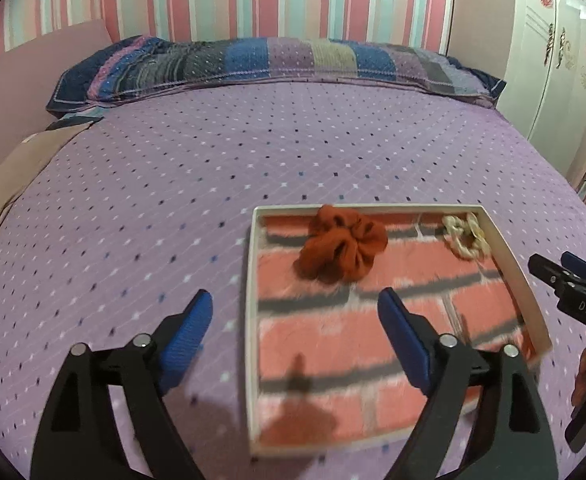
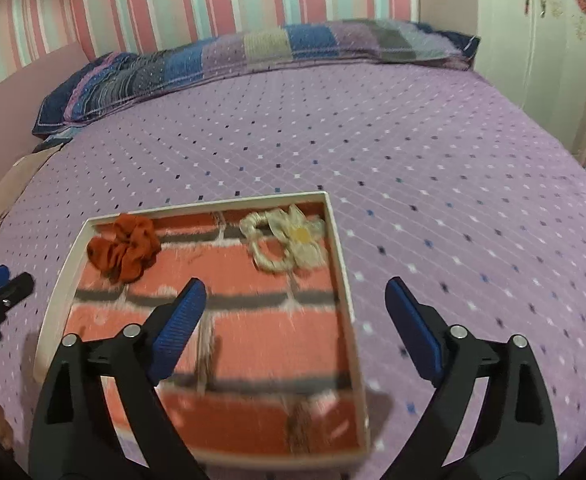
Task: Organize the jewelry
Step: 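Open both tools to release the scrunchies and lift away, then move both tools back toward the remaining jewelry on the bed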
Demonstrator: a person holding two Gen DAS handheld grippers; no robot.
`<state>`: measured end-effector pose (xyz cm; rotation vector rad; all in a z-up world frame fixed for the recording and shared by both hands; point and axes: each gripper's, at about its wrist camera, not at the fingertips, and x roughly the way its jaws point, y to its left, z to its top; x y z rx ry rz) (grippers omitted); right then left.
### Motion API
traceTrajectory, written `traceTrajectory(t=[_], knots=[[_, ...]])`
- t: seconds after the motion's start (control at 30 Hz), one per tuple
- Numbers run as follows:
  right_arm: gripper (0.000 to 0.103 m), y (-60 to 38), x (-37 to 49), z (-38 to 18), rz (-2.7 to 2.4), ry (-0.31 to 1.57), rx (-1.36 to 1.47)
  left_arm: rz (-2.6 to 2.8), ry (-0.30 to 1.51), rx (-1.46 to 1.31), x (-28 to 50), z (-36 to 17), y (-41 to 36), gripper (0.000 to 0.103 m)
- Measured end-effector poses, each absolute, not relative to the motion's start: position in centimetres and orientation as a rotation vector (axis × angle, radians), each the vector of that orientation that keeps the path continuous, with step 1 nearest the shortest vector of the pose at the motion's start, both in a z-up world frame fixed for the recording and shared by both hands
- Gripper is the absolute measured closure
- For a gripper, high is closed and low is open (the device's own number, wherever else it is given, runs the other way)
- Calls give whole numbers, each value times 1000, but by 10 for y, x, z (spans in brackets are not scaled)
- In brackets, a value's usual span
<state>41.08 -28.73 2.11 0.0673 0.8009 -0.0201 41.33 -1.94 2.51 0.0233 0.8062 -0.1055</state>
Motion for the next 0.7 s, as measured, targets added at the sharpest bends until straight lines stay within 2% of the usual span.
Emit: traceTrajectory(t=[0.1,0.33,0.7], knots=[[4,-284,381,29,-29,752,34,-100,774,23,381,32,-6,13],[4,-272,308,45,-28,669,-38,-104,699,-7,306,48,18,5],[4,-272,212,58,-66,621,-13,-97,650,-24,211,54,27,4]])
